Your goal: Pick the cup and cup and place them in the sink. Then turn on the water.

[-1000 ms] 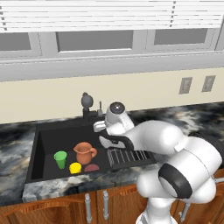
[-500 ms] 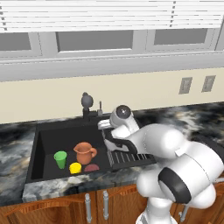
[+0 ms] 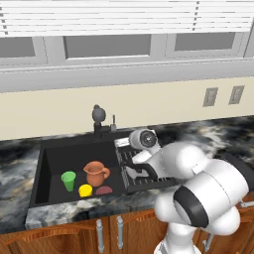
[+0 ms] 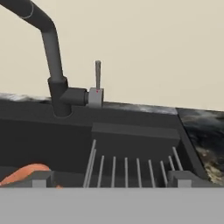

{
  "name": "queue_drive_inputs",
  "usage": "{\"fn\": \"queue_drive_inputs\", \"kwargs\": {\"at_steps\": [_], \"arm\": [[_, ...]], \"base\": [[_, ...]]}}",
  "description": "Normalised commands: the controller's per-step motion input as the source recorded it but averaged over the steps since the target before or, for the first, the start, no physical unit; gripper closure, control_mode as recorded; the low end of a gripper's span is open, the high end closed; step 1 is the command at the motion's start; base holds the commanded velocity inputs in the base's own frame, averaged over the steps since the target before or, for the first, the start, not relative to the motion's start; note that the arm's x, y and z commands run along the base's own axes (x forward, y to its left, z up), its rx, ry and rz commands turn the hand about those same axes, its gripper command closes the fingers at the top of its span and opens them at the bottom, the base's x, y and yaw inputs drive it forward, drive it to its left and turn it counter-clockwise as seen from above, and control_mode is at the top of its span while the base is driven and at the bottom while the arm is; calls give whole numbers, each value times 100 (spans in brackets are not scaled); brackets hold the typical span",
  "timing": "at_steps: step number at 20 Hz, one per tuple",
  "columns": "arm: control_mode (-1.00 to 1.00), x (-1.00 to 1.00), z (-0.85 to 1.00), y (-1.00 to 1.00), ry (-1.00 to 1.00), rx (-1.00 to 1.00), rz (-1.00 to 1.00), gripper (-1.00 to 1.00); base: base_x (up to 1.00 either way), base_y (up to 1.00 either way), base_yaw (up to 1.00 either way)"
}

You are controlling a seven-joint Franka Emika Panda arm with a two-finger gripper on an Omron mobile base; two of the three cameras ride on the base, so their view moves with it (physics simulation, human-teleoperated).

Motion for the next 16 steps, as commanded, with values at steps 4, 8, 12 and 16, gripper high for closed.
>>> {"fn": "queue_drive_inputs", "kwargs": {"at_steps": [4,8,12,16], "arm": [[-100,17,0,0,-10,0,4,-100],[-100,9,6,-2,-7,1,3,-100],[-100,6,13,-2,-1,1,4,-100],[-100,2,12,-3,0,0,5,-100]], "base": [[0,0,0],[0,0,0],[0,0,0],[0,0,0]]}}
